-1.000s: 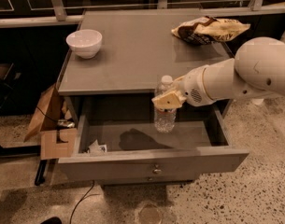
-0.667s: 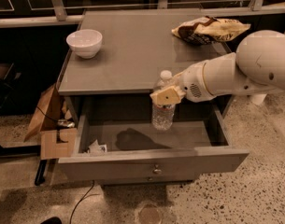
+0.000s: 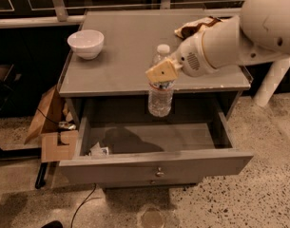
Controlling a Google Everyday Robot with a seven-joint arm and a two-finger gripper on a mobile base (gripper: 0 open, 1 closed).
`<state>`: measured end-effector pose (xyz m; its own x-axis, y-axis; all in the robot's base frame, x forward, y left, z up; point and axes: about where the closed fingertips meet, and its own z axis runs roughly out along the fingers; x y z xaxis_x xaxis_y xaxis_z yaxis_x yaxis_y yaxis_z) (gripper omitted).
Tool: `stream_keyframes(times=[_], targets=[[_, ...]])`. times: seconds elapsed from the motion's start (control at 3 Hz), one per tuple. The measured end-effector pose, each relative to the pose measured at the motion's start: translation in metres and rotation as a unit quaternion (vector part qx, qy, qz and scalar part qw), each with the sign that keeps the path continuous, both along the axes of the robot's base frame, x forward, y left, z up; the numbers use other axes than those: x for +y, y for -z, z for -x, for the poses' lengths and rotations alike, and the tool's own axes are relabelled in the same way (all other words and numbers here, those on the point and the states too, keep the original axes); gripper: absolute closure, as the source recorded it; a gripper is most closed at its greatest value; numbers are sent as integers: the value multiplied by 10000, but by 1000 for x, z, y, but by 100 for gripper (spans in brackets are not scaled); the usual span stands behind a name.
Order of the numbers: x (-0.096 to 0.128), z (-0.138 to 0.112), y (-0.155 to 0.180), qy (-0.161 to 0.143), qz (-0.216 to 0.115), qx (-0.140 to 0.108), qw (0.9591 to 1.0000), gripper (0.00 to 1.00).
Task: Pick water bottle from top drawer and place on counter
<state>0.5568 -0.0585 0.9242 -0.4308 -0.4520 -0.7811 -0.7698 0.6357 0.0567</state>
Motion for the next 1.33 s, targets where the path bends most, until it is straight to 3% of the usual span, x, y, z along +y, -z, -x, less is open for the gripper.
stream_keyframes(times=[0.33, 0.67, 1.0, 1.33], targets=[[8, -21, -34, 102, 66, -143, 9998, 100], [12, -47, -46, 84, 17, -523, 9986, 100], [18, -71, -51, -14, -14, -940, 9956, 100], [20, -91, -48, -50, -8, -1120, 9937, 100]])
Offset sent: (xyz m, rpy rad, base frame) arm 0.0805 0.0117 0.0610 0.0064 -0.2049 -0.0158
